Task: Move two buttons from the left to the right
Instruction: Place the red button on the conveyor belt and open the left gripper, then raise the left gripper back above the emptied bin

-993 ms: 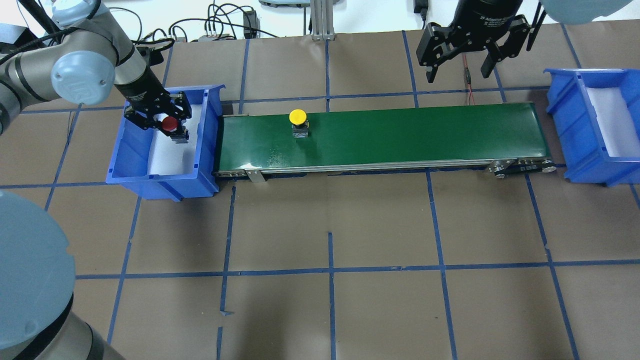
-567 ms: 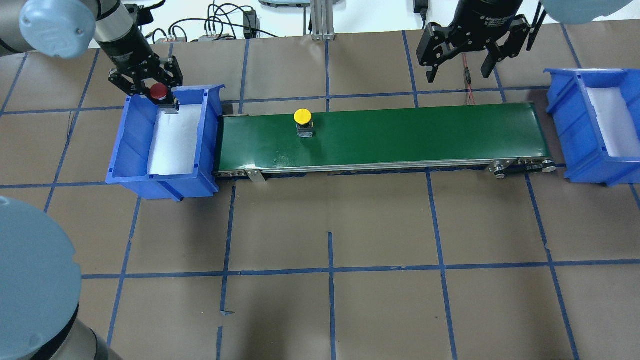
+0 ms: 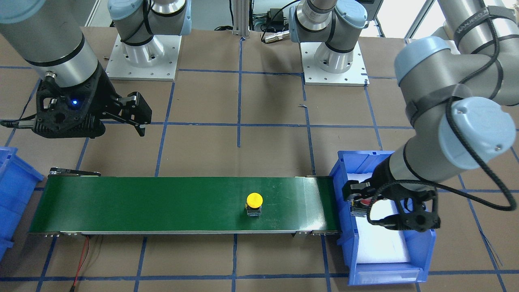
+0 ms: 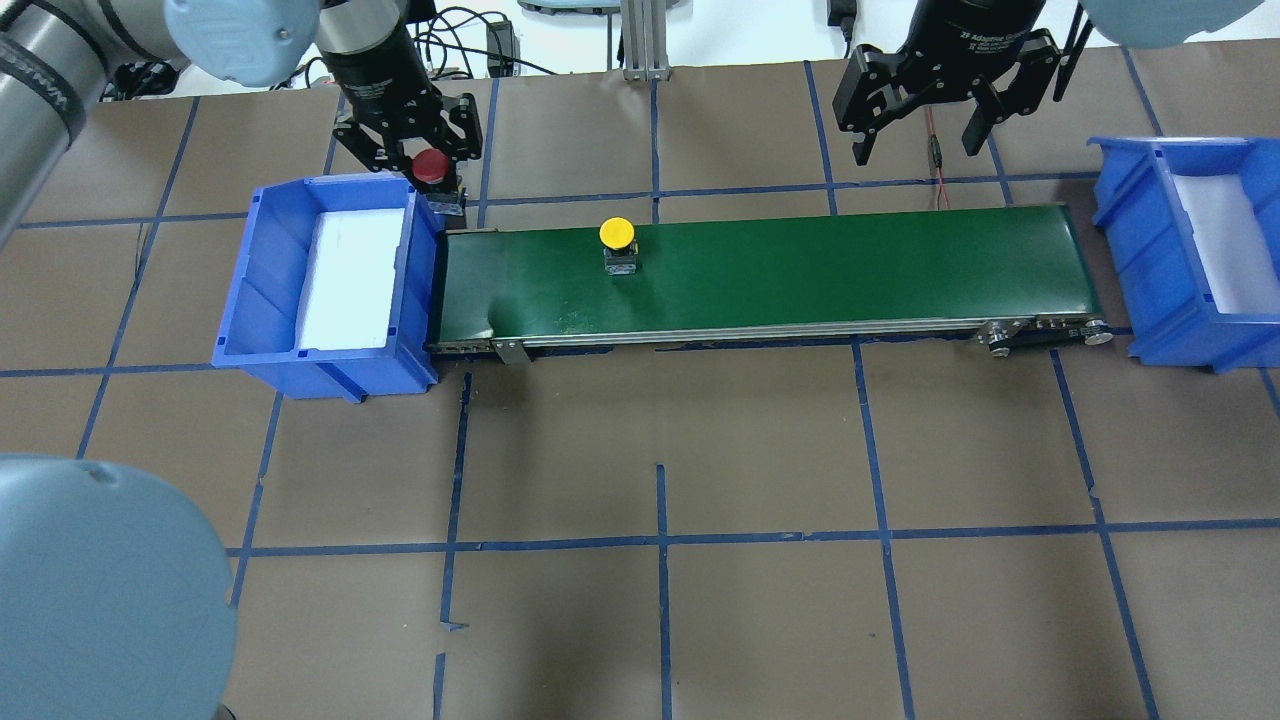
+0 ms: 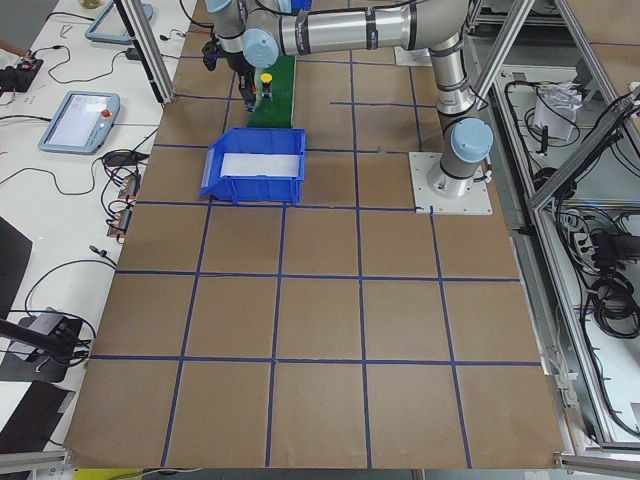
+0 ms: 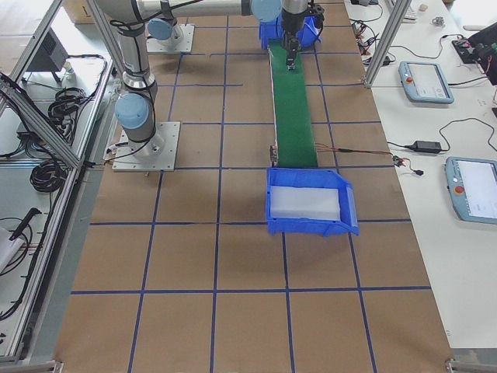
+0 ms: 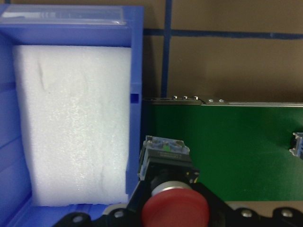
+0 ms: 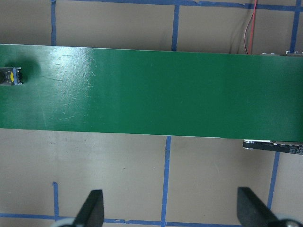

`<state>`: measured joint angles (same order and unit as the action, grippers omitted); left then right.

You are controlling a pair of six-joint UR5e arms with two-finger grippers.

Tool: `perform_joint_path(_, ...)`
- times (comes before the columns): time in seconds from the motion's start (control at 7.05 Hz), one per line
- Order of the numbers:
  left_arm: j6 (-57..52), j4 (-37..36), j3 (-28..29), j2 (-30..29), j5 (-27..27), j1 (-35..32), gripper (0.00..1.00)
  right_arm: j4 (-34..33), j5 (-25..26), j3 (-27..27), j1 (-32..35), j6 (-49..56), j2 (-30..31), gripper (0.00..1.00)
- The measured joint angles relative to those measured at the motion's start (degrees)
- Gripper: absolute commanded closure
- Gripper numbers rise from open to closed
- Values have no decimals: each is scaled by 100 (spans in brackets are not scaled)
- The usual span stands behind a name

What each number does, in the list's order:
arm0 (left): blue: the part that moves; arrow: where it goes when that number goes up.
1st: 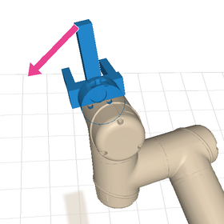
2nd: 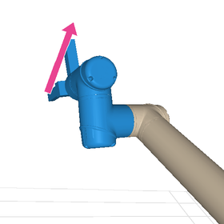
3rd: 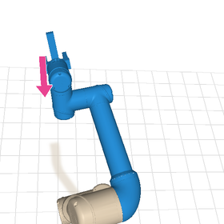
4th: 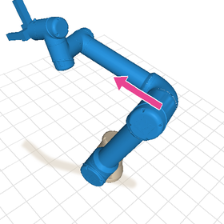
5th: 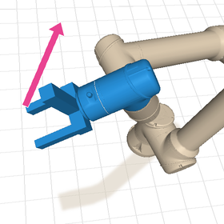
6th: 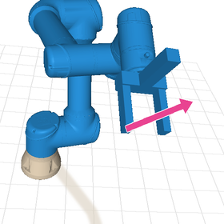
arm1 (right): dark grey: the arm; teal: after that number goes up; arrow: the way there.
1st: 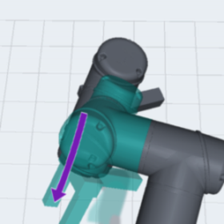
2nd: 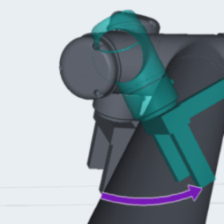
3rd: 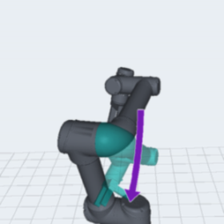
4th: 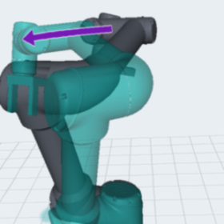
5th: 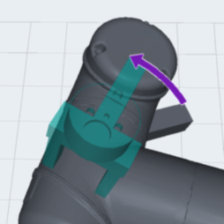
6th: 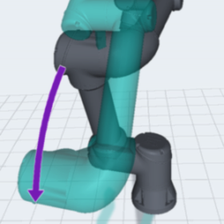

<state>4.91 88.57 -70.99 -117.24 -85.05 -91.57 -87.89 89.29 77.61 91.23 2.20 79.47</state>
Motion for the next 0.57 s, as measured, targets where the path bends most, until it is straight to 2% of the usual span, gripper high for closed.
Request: perform_joint_path(0.57,1571,-447,-153,-506,74,-551,65,-2,0,0,7,0,-1,0)
